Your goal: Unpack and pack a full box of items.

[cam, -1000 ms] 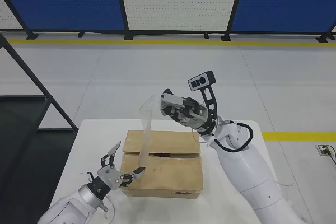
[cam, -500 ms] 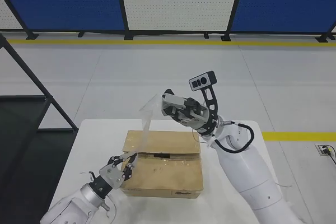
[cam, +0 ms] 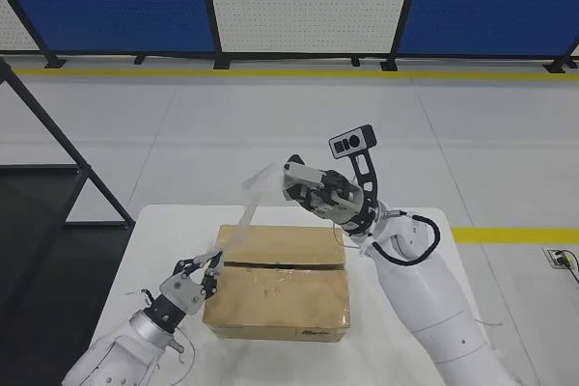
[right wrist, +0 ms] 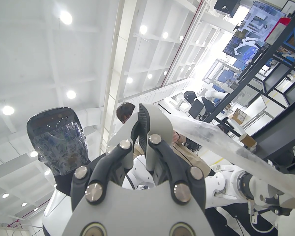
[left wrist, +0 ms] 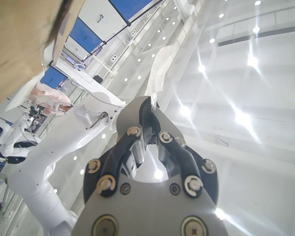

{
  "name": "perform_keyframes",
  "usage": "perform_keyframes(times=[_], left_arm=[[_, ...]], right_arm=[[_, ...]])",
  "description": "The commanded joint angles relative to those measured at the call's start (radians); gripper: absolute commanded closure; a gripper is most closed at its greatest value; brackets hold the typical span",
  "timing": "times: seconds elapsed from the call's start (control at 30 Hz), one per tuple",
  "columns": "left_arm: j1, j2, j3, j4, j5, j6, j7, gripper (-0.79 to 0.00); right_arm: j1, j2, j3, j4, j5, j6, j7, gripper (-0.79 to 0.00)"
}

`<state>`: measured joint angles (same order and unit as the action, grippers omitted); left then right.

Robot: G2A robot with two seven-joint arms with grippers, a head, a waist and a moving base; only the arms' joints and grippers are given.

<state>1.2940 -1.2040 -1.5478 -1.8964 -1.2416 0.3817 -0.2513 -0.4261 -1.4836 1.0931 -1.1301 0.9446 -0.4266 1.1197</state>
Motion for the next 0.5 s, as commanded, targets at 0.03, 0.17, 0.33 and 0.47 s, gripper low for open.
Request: perform_keyframes(times=[0.03,0.17,0.33,0.47], left_arm=[[0.002,0.001,-0.005,-0.016,0.075,-0.055,0.013,0.000],[0.017,0.002,-0.018,-0.028,0.131,-0.109,0.017,0.000],[0.043,0.004,-0.032,-0.043,0.244,-0.176,0.047,0.000],[0.049,0.003,-0.024,-0.035,0.292,-0.215,0.061,0.000]], right_arm=[[-0.003,0.001,0.008,0.007,-0.005,0.009,-0.002,-0.699],[-0.022,0.008,0.034,0.019,-0.034,0.020,-0.020,-0.785],[-0.068,0.025,0.093,0.013,-0.077,0.030,-0.060,-0.785],[-0.117,0.041,0.150,-0.016,-0.113,0.032,-0.104,-0.785]])
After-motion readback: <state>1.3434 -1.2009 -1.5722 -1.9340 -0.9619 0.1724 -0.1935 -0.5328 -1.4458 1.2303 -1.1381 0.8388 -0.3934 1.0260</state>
